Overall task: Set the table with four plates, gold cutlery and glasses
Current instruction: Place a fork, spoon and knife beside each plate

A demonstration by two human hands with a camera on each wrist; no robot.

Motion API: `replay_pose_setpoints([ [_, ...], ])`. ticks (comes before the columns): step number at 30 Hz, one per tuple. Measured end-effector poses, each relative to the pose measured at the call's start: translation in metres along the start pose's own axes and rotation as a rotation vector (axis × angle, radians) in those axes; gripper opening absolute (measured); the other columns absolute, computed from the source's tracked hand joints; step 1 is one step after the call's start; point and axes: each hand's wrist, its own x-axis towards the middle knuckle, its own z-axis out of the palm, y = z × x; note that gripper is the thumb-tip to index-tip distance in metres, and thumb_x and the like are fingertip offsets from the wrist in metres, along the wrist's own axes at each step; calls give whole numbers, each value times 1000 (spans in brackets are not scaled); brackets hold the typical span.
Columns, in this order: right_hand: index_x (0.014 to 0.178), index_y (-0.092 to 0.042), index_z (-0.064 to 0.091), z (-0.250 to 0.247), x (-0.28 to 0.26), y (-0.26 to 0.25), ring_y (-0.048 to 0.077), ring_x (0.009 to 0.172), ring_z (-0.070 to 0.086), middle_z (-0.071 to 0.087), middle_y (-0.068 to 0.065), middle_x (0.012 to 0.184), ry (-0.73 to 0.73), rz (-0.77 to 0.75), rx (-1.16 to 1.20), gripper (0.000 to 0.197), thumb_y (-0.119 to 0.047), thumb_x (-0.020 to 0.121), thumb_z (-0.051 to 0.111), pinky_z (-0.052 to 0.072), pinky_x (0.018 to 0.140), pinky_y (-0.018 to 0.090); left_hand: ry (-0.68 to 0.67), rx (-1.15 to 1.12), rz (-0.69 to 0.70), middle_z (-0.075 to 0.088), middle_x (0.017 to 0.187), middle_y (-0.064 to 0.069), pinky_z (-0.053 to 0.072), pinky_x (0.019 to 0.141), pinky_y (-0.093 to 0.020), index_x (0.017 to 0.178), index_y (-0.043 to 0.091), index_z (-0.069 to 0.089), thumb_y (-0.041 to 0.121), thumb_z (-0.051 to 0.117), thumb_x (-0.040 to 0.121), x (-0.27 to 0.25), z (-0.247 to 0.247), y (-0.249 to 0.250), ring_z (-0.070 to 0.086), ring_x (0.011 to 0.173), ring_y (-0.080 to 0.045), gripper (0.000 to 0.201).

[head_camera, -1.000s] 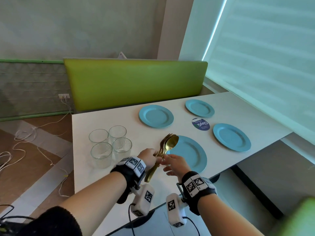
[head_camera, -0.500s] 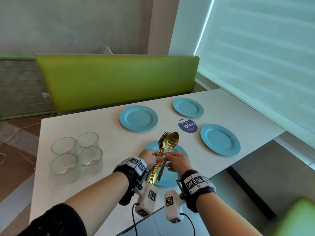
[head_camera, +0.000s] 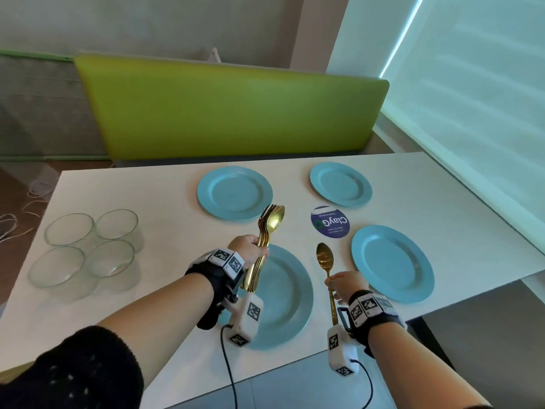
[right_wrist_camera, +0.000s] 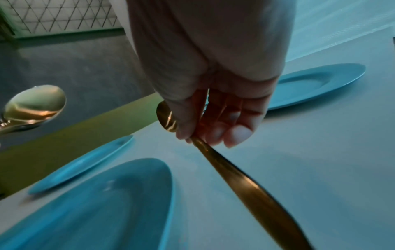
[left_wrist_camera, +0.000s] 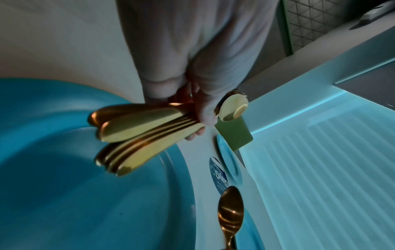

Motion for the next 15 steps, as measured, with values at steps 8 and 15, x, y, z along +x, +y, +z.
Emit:
replay_pose_setpoints([
  [8, 62, -28, 51, 10, 26, 1, 19, 78, 56, 56, -3, 74, -102, -14, -80, 27, -19, 84, 66, 50, 76, 28, 91, -38, -47, 69, 78, -1, 50, 92, -38, 68, 21, 60, 19, 60, 89, 14, 4, 5, 63, 85, -23, 21],
  [15, 92, -10, 71, 21, 34, -5, 19, 77, 53, 58, 6, 81, -45, -93, -290, 24, -28, 82, 58, 48, 78, 26, 115, -40, -25, 67, 72, 1, 50, 91, -39, 67, 21, 59, 18, 60, 89, 25, 10, 13, 60, 80, -20, 21],
])
